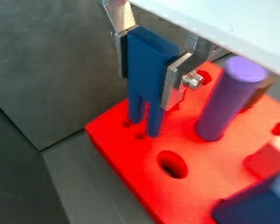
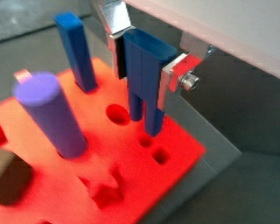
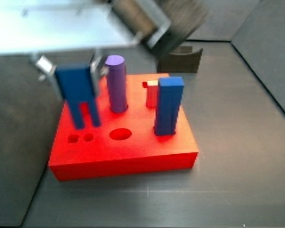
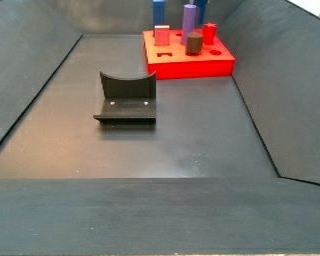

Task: Pick up the square-circle object. Move up. Rotate the square-circle object. Place the square-circle object on the fixture. Regrasp the square-circle object. Move to above the board. Insert the square-circle object.
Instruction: Insert the square-circle object.

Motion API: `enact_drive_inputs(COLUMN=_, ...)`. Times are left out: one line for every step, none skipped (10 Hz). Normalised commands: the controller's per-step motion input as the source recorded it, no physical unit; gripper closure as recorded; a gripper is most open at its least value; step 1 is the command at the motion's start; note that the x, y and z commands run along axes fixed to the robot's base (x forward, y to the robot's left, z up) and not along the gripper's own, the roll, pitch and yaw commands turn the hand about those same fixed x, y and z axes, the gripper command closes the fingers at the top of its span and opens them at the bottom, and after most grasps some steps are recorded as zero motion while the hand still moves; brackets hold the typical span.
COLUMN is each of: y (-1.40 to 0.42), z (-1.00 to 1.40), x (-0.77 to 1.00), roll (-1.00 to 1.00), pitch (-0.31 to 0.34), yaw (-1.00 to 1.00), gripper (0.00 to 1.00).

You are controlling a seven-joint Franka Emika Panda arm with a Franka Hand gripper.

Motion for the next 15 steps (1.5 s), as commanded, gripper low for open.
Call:
enact_drive_inputs(y=-0.28, z=-0.45, x=-0.5, roll=0.31, pitch=-0.229, yaw=0.1, gripper=1.0)
enact_drive_inputs(y=-0.15, z=-0.28, x=-0.34, roll=0.29, pitch=-0.209, yaw=0.12, gripper=1.0)
enact_drive_inputs(y=-0.06, z=-0.16, x=-0.19, roll=0.26, pitch=-0.134, yaw=0.04, gripper=1.0)
enact_drive_inputs(y=0.02, z=-0.15, x=0.0, roll=0.19, pitch=-0.004, yaw=0.0, gripper=1.0)
enact_drive_inputs(y=0.09, z=-0.09, x=0.01, roll=0.16, pitch=0.024, yaw=-0.02, gripper=1.0)
enact_drive_inputs(y=0.03, z=-0.18, x=0.14, roll=0.06, pitch=0.017, yaw=-0.03, gripper=1.0)
enact_drive_inputs(y=0.06, z=-0.19, x=0.13, roll=0.02, pitch=0.01, yaw=-0.04, gripper=1.0)
enact_drive_inputs(y=0.07, z=-0.22, x=0.09, roll=0.03, pitch=0.0, yaw=-0.04, gripper=1.0)
enact_drive_inputs(y=0.03, z=-0.28, x=0.06, roll=0.0, pitch=0.0, yaw=-0.03, gripper=1.0)
enact_drive_inputs(y=0.0, z=-0.28, x=0.15, roll=-0.01, pitch=0.0, yaw=-0.06, gripper=1.0)
enact_drive_inputs(y=0.0, z=-0.21, x=0.26, roll=-0.03, pitch=0.0, yaw=-0.09, gripper=1.0)
enact_drive_inputs(y=0.0, z=-0.2, x=0.31, roll=-0.02, pitch=0.001, yaw=-0.13, gripper=1.0)
enact_drive_inputs(y=0.0, z=-0.2, x=0.32, roll=0.0, pitch=0.013, yaw=-0.19, gripper=1.0)
enact_drive_inputs(y=0.0, z=-0.29, x=0.0, roll=0.0, pitch=0.0, yaw=-0.11, gripper=1.0)
enact_drive_inputs(y=0.0, z=-0.42, x=-0.3, roll=0.04, pitch=-0.084, yaw=0.0, gripper=1.0)
